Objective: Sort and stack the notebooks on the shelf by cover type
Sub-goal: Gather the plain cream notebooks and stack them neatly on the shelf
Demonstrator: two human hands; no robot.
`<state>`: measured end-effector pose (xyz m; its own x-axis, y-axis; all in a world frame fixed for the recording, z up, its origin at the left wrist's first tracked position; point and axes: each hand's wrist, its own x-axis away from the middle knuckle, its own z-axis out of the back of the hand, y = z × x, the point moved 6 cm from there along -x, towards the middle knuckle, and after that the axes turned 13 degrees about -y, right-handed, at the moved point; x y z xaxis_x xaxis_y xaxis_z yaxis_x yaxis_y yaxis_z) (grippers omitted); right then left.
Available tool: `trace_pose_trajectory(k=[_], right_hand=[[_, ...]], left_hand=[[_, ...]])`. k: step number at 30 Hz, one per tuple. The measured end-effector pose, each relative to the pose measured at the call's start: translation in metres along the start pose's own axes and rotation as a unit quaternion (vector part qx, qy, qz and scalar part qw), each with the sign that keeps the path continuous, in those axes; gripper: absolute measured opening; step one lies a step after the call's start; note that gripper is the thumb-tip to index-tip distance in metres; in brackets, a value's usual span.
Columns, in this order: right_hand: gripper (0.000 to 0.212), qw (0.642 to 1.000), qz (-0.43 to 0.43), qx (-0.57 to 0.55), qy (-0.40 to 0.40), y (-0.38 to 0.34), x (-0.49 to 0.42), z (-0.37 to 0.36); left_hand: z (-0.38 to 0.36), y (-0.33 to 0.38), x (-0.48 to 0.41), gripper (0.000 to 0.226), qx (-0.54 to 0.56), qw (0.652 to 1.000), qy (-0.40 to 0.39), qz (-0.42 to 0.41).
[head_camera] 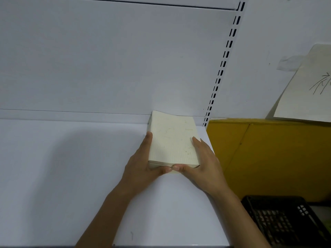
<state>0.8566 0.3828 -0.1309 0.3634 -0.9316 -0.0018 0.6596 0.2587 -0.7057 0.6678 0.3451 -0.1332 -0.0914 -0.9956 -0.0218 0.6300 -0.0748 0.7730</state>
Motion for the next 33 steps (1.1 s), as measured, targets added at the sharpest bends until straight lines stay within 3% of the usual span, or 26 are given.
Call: trace_pose_trajectory(k=[5, 15, 29, 31, 33], right_hand=[[0.116, 1.0, 0.001, 0.006, -0.002, 0.0, -0.001, 0.0], [0.117, 1.0, 0.002, 0.011, 0.0, -0.002, -0.001, 0.002], [0.121, 0.999, -0.009, 0.017, -0.037, 0.001, -0.004, 0.002], [0.12, 0.993, -0.044, 0.069, -0.084, -0.001, -0.008, 0.006], [0.114, 0.97, -0.075, 0.195, -0.127, -0.009, -0.013, 0.015]], left_hand=[[0.0, -0.001, 0.0, 0.114, -0.024, 1.0, 0.0, -0.018], [0.0, -0.007, -0.002, 0.124, 0.037, 0.999, 0.015, -0.006], [0.002, -0.006, -0.003, 0.112, 0.014, 0.999, 0.04, 0.004], [0.002, -0.007, -0.001, 0.112, 0.013, 0.999, 0.042, 0.022], [0.003, -0.003, 0.0, 0.112, -0.001, 0.999, 0.037, 0.035]])
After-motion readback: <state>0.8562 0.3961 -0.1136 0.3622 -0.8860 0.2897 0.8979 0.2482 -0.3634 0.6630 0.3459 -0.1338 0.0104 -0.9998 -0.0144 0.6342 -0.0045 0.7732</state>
